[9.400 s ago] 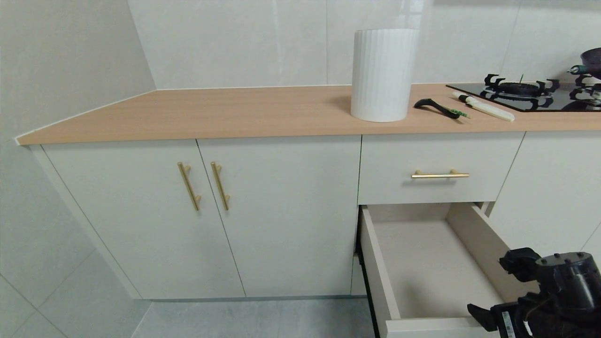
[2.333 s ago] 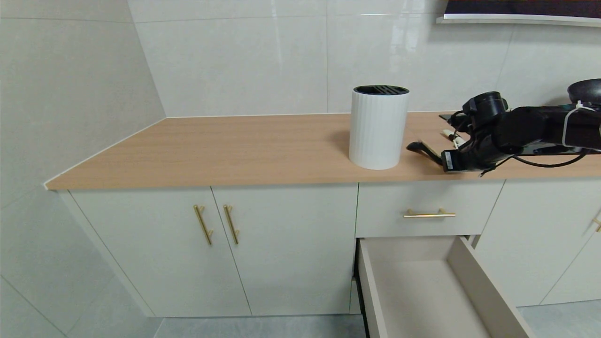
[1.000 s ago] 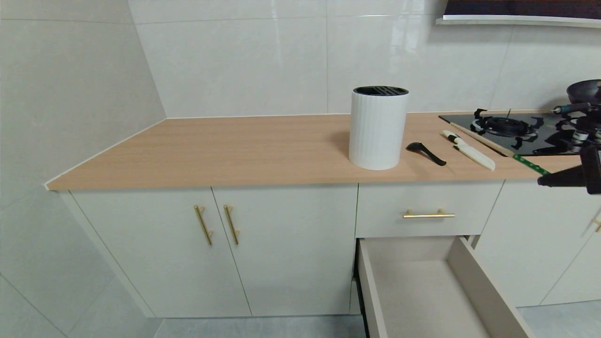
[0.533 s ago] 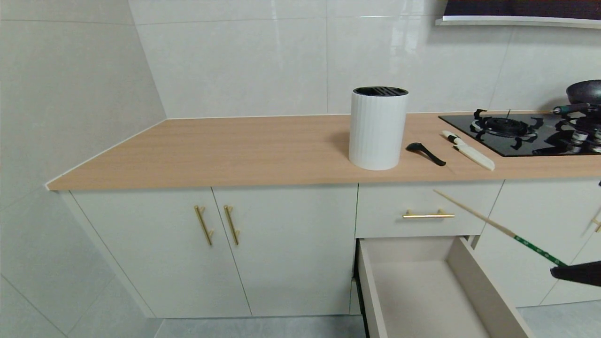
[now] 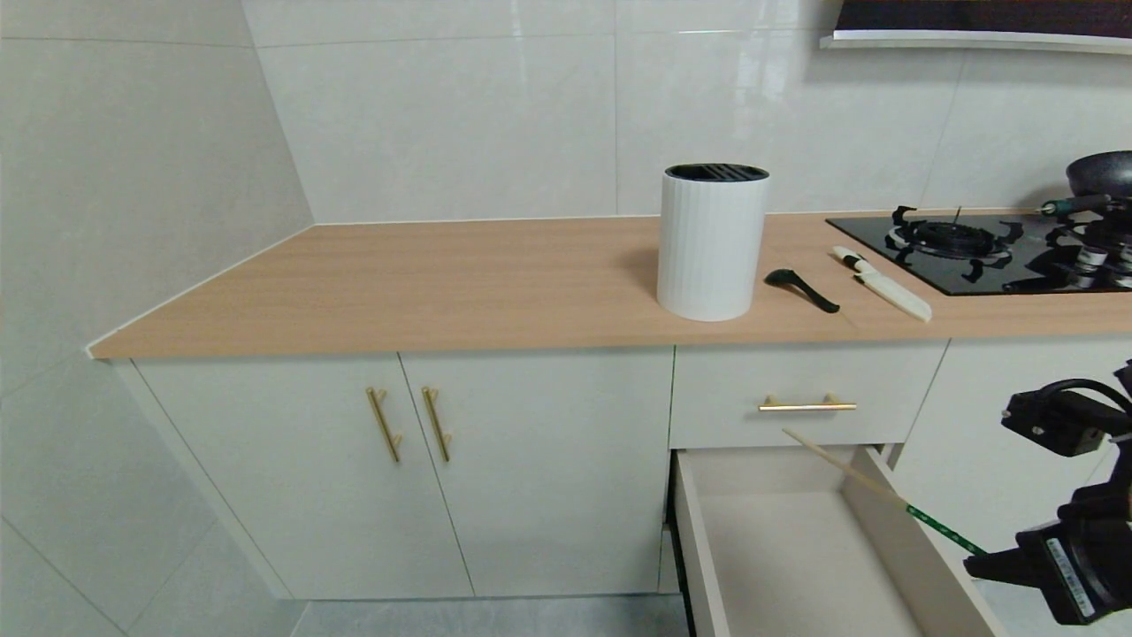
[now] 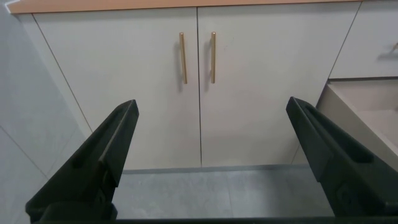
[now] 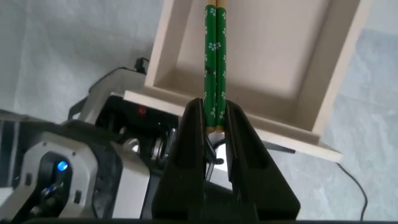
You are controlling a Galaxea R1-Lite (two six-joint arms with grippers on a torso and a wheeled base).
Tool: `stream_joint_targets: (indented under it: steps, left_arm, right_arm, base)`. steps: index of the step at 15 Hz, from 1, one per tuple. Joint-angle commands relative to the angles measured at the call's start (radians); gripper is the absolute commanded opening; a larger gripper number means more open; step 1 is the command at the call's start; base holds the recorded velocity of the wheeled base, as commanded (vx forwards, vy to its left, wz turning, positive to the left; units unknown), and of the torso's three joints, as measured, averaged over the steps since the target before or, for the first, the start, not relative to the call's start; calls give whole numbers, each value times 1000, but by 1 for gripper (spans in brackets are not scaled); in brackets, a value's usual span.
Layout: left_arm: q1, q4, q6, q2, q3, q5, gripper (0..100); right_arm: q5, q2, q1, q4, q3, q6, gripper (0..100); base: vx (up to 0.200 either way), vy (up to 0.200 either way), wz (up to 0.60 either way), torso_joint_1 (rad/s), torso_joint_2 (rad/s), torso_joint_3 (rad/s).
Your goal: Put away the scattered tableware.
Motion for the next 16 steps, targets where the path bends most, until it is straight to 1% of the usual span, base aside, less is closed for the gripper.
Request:
stream_joint_targets:
  steps: [1, 4, 7, 9, 12, 14, 16]
  left_arm:
    - [0, 0, 0, 0, 0, 0, 100]
    - [0, 0, 0, 0, 0, 0, 100]
    - [0, 0, 0, 0, 0, 0, 100]
    - [0, 0, 0, 0, 0, 0, 100]
    - [0, 0, 0, 0, 0, 0, 100]
    - [0, 0, 0, 0, 0, 0, 100]
    - [0, 0, 0, 0, 0, 0, 100]
  right_arm:
    - [-3, 101, 0, -35, 8, 0, 0]
    - [-35, 181, 0, -98, -17, -3, 0]
    - [-66, 322, 43, -165, -38, -6, 0]
    - [-113, 408, 65, -243, -44, -3, 0]
    - [-118, 489, 66, -288, -44, -6, 0]
    - [-118, 500, 63, -320, -44, -6, 0]
    - [-118, 501, 62, -328, -44, -6, 0]
  base:
    - [0, 0, 0, -51, 154, 105]
    - [0, 0, 0, -116, 369, 245]
    - [0, 0, 0, -136, 447, 310]
    - [0, 0, 0, -112, 454, 327]
    - [0, 0, 0, -82, 448, 357]
    - [0, 0, 0, -17, 398, 339]
    - [0, 0, 0, 1, 30, 1]
